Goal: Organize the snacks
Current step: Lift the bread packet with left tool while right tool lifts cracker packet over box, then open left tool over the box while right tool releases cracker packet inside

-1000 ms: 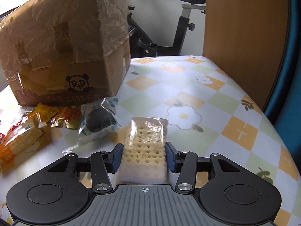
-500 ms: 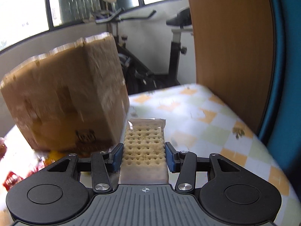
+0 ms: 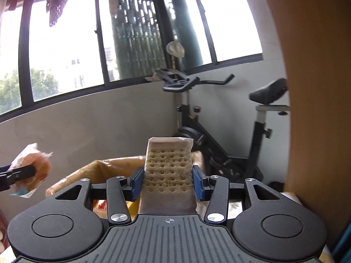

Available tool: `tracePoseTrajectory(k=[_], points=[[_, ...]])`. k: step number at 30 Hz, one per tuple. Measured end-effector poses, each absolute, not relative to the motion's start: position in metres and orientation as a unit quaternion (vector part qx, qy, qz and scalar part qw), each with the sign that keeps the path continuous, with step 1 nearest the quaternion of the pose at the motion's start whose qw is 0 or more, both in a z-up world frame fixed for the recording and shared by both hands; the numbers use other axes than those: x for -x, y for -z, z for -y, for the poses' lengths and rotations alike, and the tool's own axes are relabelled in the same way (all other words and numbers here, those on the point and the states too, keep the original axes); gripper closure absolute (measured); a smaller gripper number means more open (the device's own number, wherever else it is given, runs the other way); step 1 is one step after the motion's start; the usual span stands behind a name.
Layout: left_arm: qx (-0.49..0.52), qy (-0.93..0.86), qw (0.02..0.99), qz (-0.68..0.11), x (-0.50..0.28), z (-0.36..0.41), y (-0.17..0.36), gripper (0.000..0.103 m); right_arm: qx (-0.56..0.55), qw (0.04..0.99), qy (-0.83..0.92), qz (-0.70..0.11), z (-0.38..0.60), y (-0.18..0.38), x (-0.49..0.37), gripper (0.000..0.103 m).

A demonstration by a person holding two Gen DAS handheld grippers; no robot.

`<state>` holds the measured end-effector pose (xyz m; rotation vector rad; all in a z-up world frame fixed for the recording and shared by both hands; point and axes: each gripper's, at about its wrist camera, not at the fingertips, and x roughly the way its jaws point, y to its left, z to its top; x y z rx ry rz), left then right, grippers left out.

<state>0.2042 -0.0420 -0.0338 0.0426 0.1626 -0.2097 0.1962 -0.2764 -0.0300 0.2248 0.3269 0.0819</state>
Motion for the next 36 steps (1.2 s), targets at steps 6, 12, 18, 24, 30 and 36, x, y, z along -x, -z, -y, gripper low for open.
tracePoseTrajectory(k=[6,12,18,24,30,36], points=[[-0.032,0.115,0.981,-0.153,-0.281,0.084,0.047,0.023,-0.081,0.97,-0.008,-0.228,0.245,0.049,-0.267,0.06],[-0.018,0.11,0.97,-0.217,-0.321,0.089,0.071,0.022,-0.056,0.966,0.004,-0.252,0.227,0.058,-0.285,0.058],[0.011,0.115,0.968,-0.223,-0.312,0.056,0.071,0.014,-0.068,0.97,-0.004,-0.232,0.231,0.053,-0.265,0.047],[0.021,0.11,0.973,-0.202,-0.285,0.022,0.056,0.014,-0.043,0.978,-0.031,-0.204,0.232,0.045,-0.227,0.047],[0.043,0.097,0.976,-0.192,-0.236,-0.022,0.054,0.014,-0.041,0.983,-0.041,-0.176,0.238,0.042,-0.182,0.047],[0.044,0.081,0.972,-0.215,-0.196,-0.048,0.084,0.014,-0.071,0.983,-0.025,-0.166,0.252,0.059,-0.148,0.047]])
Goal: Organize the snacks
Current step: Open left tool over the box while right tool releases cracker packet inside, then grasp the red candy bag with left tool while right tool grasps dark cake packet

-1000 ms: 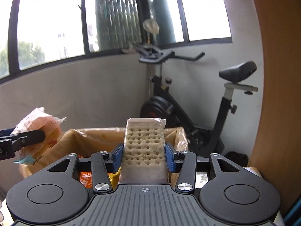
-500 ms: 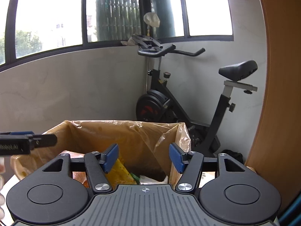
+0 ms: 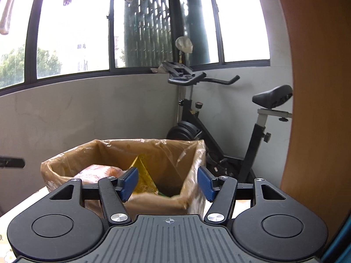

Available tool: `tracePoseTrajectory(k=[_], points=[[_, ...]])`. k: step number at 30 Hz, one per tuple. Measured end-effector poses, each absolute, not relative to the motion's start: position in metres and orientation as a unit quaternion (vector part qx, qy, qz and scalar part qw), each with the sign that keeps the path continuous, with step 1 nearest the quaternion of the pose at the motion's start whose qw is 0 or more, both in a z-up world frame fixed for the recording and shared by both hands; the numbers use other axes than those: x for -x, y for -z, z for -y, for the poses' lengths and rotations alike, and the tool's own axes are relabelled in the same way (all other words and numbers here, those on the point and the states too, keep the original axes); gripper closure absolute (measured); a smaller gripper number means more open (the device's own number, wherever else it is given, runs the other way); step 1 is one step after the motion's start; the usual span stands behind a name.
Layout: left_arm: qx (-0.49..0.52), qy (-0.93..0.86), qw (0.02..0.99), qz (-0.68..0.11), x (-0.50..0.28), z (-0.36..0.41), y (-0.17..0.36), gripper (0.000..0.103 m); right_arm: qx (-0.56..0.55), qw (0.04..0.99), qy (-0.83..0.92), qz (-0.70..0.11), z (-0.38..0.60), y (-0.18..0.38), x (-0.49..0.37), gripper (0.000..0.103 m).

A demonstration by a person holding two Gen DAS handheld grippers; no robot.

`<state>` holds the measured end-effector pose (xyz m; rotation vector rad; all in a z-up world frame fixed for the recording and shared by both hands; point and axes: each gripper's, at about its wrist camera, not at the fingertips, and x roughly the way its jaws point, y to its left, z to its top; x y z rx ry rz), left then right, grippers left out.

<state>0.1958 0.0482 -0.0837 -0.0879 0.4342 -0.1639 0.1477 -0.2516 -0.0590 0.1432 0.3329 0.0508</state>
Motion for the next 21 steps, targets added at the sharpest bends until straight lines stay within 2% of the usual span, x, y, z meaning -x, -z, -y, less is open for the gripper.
tracePoseTrajectory(k=[4,8,11,16,19,20,21], points=[[0.05,0.071,0.961,-0.262,-0.178,-0.057,0.119,0.014,-0.084,0.982,-0.009,-0.171,0.259,0.081,-0.132,0.047],[0.11,0.041,0.94,-0.321,-0.159,-0.063,0.157,0.016,-0.09,0.974,0.004,-0.209,0.258,0.115,-0.124,0.047],[0.159,0.016,0.912,-0.377,-0.148,-0.063,0.185,0.021,-0.093,0.967,0.005,-0.237,0.253,0.142,-0.116,0.047],[0.129,0.009,0.91,-0.394,-0.148,-0.053,0.208,0.024,-0.076,0.957,0.002,-0.281,0.235,0.182,-0.108,0.047],[0.103,0.009,0.917,-0.384,-0.152,-0.051,0.213,0.033,-0.076,0.953,0.001,-0.295,0.229,0.196,-0.103,0.047],[0.097,0.009,0.919,-0.381,-0.154,-0.051,0.214,0.043,-0.078,0.952,0.001,-0.297,0.228,0.199,-0.101,0.047],[0.089,0.01,0.921,-0.38,-0.155,-0.05,0.216,0.05,-0.08,0.951,0.0,-0.3,0.228,0.201,-0.1,0.047]])
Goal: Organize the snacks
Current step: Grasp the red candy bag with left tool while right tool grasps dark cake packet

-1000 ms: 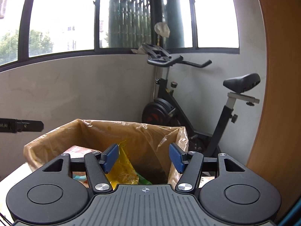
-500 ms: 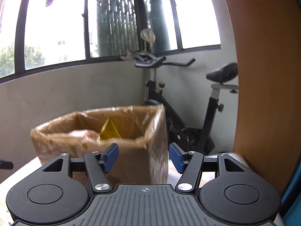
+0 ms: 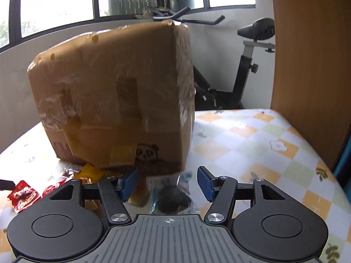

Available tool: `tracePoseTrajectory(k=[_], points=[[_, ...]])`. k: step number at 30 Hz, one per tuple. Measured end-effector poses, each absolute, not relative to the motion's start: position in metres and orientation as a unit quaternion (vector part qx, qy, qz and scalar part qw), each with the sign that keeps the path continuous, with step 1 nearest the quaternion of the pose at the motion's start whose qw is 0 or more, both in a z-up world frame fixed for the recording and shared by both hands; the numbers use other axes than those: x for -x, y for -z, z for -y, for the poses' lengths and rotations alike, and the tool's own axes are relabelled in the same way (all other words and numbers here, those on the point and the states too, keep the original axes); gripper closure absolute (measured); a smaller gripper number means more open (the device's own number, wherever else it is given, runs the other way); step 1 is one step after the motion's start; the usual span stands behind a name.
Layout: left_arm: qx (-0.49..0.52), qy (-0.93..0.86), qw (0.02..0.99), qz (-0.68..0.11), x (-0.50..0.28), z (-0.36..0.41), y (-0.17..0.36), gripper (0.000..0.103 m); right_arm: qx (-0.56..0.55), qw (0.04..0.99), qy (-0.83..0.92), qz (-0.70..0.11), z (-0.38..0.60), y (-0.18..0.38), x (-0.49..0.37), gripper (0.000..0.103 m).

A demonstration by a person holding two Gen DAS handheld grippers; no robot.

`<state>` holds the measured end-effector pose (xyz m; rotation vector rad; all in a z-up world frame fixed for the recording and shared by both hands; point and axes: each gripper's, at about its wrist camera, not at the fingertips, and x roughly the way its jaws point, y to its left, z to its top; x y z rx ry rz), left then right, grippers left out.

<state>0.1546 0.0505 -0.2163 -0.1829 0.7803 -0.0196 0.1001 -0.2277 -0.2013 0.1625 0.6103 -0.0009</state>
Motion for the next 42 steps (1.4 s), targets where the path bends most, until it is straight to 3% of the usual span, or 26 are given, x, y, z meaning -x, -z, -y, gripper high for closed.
tracePoseTrajectory(k=[8,11,25,27,28,42], points=[[0.043,0.017,0.923,-0.381,-0.149,-0.034,0.234,0.05,-0.086,0.945,0.004,-0.316,0.232,0.211,-0.094,0.047],[0.01,0.001,0.927,-0.374,-0.148,-0.028,0.235,0.059,-0.088,0.943,0.008,-0.32,0.232,0.214,-0.093,0.047],[-0.03,0.003,0.935,-0.353,-0.137,-0.013,0.237,0.059,-0.097,0.937,0.011,-0.334,0.235,0.227,-0.089,0.047],[-0.029,0.002,0.936,-0.35,-0.134,-0.014,0.234,0.078,-0.099,0.937,0.013,-0.335,0.236,0.228,-0.088,0.047],[-0.031,0.008,0.936,-0.351,-0.133,-0.013,0.232,0.079,-0.1,0.937,0.014,-0.335,0.237,0.229,-0.088,0.047],[-0.049,0.014,0.939,-0.341,-0.127,-0.007,0.236,0.078,-0.086,0.939,-0.002,-0.334,0.236,0.226,-0.122,0.05]])
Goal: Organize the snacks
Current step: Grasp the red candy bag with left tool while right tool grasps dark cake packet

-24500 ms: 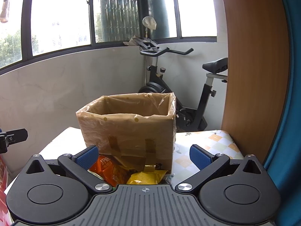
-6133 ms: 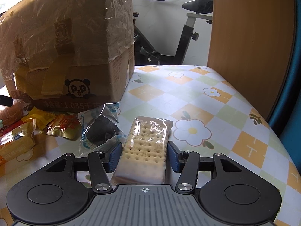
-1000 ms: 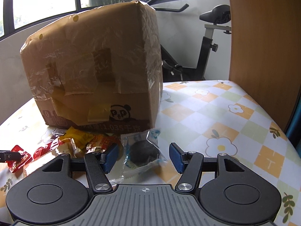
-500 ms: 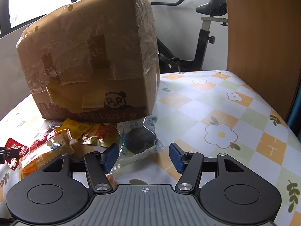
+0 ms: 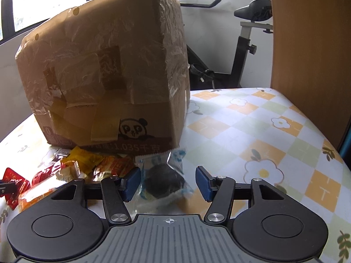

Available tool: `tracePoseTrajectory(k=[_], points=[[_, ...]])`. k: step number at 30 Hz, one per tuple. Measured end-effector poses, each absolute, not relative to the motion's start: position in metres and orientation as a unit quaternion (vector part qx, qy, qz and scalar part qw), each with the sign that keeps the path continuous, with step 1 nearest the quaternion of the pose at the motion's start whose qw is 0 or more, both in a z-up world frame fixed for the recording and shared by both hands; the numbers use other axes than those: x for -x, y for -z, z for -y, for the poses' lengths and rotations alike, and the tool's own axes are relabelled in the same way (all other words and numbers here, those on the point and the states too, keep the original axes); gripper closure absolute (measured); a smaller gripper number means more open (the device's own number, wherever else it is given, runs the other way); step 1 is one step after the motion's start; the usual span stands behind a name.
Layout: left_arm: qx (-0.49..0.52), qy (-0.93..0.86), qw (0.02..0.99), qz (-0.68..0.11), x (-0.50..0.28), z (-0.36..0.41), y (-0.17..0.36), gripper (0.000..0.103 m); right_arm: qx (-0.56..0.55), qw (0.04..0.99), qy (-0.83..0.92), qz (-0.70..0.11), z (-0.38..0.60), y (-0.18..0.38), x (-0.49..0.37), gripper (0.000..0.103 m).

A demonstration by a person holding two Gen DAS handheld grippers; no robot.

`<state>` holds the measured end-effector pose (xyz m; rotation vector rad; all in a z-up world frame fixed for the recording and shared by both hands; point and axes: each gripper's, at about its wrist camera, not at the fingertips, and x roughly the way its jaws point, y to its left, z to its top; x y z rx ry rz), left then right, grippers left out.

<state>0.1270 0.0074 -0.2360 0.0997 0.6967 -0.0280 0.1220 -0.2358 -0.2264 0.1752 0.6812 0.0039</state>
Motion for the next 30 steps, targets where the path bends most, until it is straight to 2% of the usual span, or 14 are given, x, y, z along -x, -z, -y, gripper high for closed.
tracePoseTrajectory(k=[8,30], points=[[-0.031,0.016,0.939,-0.343,-0.129,-0.012,0.238,0.075,-0.046,0.937,-0.01,-0.345,0.221,0.241,-0.137,0.053],[-0.028,0.019,0.94,-0.339,-0.129,-0.013,0.24,0.074,-0.039,0.934,-0.017,-0.355,0.22,0.247,-0.132,0.054]])
